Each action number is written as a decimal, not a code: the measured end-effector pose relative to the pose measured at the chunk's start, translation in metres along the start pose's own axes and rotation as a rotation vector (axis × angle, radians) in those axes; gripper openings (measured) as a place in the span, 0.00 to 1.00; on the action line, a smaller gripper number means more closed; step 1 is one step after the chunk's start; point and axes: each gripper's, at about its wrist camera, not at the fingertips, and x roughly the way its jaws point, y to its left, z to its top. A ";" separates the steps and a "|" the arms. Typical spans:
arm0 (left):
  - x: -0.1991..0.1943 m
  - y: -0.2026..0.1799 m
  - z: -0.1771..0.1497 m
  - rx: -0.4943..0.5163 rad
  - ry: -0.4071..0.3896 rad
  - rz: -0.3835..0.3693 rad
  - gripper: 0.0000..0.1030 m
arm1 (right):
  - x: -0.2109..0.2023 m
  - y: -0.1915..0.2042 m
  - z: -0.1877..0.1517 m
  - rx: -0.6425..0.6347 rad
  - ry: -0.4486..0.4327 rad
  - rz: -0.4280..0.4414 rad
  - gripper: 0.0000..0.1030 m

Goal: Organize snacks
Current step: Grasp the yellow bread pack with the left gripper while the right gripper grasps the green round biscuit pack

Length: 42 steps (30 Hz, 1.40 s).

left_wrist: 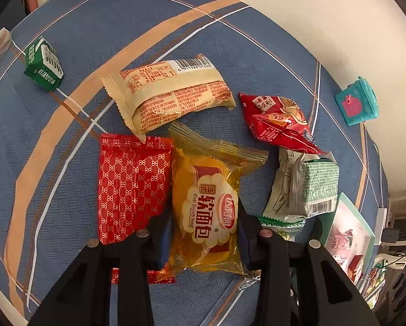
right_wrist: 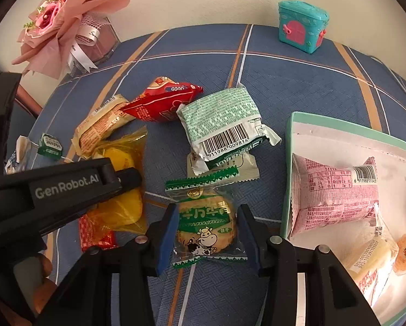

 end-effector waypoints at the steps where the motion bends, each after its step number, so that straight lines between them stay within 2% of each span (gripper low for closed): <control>1: 0.000 0.000 0.000 -0.003 0.001 -0.002 0.40 | -0.002 -0.002 -0.002 0.000 0.000 0.000 0.49; 4: 0.002 0.000 0.000 -0.007 0.001 -0.002 0.40 | 0.001 0.001 -0.003 -0.004 0.006 0.009 0.56; 12: 0.002 0.001 0.000 -0.006 0.000 0.001 0.40 | 0.008 0.009 -0.004 -0.036 0.021 -0.032 0.56; 20: -0.002 -0.001 -0.001 0.006 -0.005 0.007 0.39 | 0.004 0.008 -0.007 -0.033 0.028 -0.024 0.52; 35: -0.062 -0.016 -0.003 0.037 -0.153 -0.037 0.39 | -0.050 0.006 -0.005 -0.032 -0.054 0.014 0.52; 42: -0.086 -0.020 -0.010 0.038 -0.201 -0.044 0.39 | -0.067 0.003 0.001 -0.037 -0.092 0.006 0.52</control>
